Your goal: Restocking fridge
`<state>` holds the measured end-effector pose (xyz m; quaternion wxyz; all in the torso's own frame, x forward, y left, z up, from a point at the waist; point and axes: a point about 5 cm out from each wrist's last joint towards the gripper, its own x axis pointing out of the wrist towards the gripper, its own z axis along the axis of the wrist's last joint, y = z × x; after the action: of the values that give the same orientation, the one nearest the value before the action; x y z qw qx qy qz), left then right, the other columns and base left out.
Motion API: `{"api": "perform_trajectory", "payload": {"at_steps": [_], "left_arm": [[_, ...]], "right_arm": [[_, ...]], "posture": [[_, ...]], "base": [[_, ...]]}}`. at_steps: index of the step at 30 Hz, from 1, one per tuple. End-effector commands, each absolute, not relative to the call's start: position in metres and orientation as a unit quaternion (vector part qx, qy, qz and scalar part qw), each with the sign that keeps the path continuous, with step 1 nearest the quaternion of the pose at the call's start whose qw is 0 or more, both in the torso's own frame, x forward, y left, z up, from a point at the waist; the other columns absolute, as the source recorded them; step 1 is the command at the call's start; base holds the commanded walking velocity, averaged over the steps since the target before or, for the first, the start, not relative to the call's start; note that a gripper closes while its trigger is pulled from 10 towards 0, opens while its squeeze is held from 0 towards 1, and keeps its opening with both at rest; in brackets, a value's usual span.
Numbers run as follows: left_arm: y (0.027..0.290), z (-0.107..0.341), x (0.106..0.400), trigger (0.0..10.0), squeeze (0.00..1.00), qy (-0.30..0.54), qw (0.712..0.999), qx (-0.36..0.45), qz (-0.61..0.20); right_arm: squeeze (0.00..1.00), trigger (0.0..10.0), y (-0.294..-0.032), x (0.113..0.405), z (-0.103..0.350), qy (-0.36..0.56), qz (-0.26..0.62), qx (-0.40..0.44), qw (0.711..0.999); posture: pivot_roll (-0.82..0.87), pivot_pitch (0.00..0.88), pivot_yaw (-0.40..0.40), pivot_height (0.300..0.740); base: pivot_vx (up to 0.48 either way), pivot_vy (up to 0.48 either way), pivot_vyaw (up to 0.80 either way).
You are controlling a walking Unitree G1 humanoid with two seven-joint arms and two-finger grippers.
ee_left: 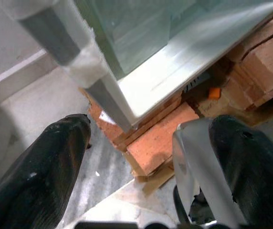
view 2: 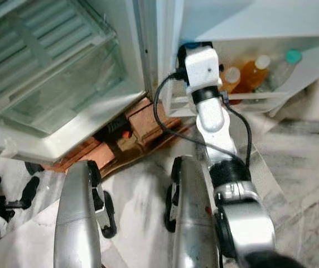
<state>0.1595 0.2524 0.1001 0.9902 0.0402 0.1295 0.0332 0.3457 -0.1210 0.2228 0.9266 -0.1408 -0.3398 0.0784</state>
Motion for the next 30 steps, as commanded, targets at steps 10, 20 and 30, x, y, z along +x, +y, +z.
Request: {"api": "perform_trajectory", "payload": {"at_steps": [10, 20, 30], "left_arm": [[0.259, 0.090, 0.160, 10.0, 0.00, 0.158, 0.986, 0.050, 0.035], [0.259, 0.086, 0.173, 10.0, 0.00, 0.157, 0.986, 0.054, 0.022], [0.258, 0.085, 0.181, 10.0, 0.00, 0.149, 0.987, 0.059, 0.021]], "right_arm": [[0.00, 10.0, -0.102, 0.301, 0.230, -0.371, 0.109, -0.151, 0.910], [0.00, 10.0, -0.120, 0.307, 0.200, -0.279, 0.090, -0.154, 0.944], [0.00, 10.0, -0.110, 0.306, 0.200, -0.282, 0.124, -0.166, 0.937]], "posture": [[0.25, 0.396, 0.049, 0.540], [0.24, 0.371, 0.063, 0.540], [0.24, 0.355, 0.057, 0.540]], "base": [[0.000, 0.000, 0.00], [0.000, 0.000, 0.00], [0.000, 0.000, 0.00]]}}
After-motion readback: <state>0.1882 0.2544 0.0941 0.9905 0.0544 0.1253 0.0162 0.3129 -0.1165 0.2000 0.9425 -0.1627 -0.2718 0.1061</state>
